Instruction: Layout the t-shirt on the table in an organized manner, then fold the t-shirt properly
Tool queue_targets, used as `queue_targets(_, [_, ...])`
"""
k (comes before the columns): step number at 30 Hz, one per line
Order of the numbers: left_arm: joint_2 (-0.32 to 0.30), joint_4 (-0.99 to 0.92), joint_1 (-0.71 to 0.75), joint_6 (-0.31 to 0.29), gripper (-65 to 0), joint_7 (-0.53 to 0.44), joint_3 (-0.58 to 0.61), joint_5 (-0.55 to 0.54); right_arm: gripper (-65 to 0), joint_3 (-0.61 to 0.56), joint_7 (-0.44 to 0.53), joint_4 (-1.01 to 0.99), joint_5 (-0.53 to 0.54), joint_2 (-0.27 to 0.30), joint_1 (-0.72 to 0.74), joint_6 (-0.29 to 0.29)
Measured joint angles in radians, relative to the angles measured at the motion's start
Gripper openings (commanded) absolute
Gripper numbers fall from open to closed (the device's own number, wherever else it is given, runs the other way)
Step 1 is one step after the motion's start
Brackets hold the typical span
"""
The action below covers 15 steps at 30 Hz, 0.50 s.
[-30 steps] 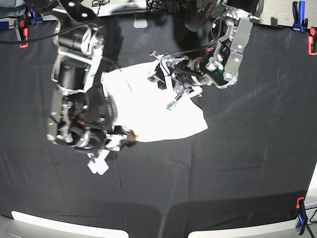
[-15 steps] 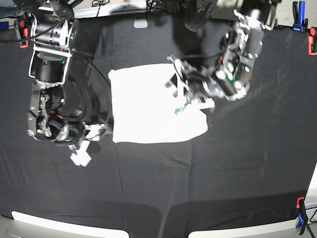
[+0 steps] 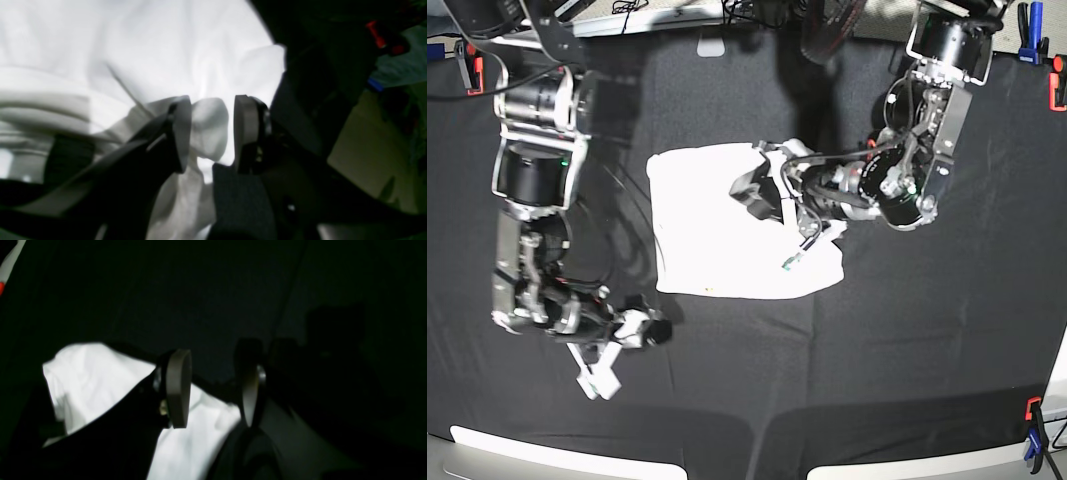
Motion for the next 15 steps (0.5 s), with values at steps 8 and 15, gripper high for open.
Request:
queue_targets(8, [0.017,0.000,0.088,-0.005,-45.2,0.049,0.000,-0.080,-41.0,0.000,-0.020,0.000,-0.051,-0.071,-0.002,0.000])
queue_targets(15, [0.042,0.000,0.192,-0.010,-45.2,0.027,-0.001,-0.074,-41.0,0.001,-0.025,0.000,-0.104,-0.068,-0.004,0.000])
